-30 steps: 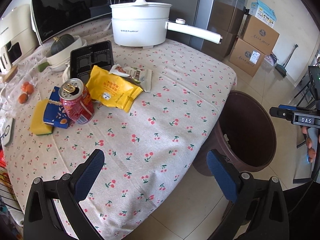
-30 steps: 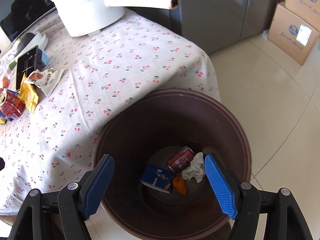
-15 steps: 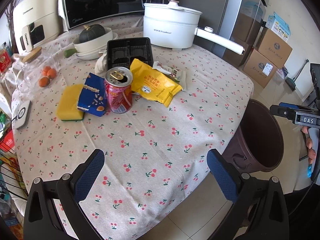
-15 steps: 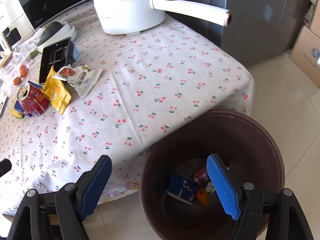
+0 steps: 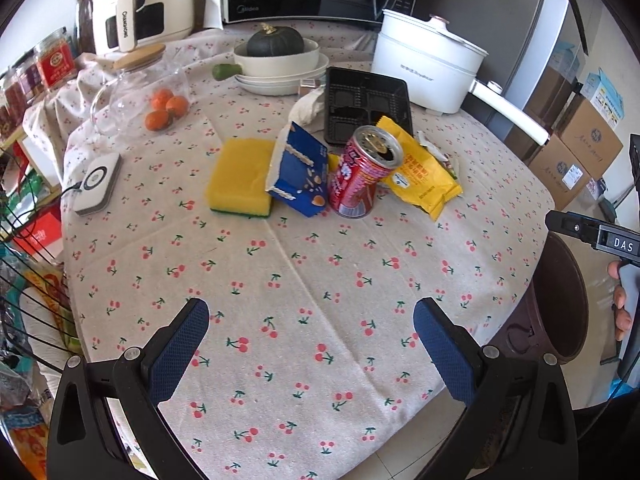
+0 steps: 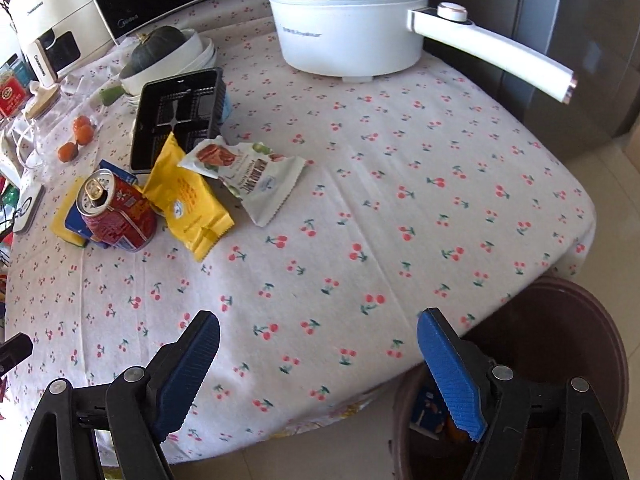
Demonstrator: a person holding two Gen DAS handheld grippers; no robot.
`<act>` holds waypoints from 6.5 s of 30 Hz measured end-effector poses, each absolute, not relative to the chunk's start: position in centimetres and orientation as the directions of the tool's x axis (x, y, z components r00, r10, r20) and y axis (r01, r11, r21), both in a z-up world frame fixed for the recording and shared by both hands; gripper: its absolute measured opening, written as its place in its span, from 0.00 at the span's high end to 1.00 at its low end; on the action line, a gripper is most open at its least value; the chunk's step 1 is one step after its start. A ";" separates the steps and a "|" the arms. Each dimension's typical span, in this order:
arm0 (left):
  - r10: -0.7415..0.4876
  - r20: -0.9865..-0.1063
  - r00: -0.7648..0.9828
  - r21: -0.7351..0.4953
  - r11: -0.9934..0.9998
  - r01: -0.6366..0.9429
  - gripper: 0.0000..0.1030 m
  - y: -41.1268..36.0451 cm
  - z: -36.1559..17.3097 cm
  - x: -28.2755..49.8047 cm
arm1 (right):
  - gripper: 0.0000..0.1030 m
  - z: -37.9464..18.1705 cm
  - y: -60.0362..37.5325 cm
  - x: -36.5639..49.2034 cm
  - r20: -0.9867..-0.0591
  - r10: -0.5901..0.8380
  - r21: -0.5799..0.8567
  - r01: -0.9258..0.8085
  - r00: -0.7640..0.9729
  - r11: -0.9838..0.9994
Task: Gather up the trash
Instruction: 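Withdraw both grippers from the bin back toward the table, then grasp the red can with the left gripper while the right gripper grasps the yellow packet, then lift the red can and yellow packet off the table toward the bin, then carry the can and packet over the bin and open both grippers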
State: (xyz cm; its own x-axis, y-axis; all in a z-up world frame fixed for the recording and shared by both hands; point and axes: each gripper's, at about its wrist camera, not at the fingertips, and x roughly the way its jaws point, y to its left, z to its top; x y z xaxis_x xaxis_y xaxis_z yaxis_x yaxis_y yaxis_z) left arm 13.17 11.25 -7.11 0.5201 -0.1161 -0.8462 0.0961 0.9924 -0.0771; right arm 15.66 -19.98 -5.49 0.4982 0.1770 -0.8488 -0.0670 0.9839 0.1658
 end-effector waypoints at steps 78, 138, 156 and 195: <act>-0.159 -0.827 0.539 -0.130 0.987 0.092 0.76 8.6 -9.3 21.4 | 0.57 -12.7 -13.4 25.4 -0.811 0.406 0.366 -0.176 0.421 0.914; -0.130 -0.927 0.350 -0.054 0.974 0.221 0.34 2.5 -14.3 21.7 | 0.89 -5.3 -25.7 15.4 -0.805 0.294 0.245 -0.162 0.515 0.956; -0.233 -0.881 0.412 -0.173 0.969 0.178 0.34 2.8 -9.7 17.5 | 0.89 -1.8 -24.0 13.0 -0.724 0.362 0.288 -0.220 0.587 0.932; -0.416 -0.869 0.267 -0.210 0.799 0.564 0.34 -19.2 -10.5 12.1 | 0.89 -7.3 -45.2 1.1 -0.811 0.111 0.214 0.116 0.574 0.970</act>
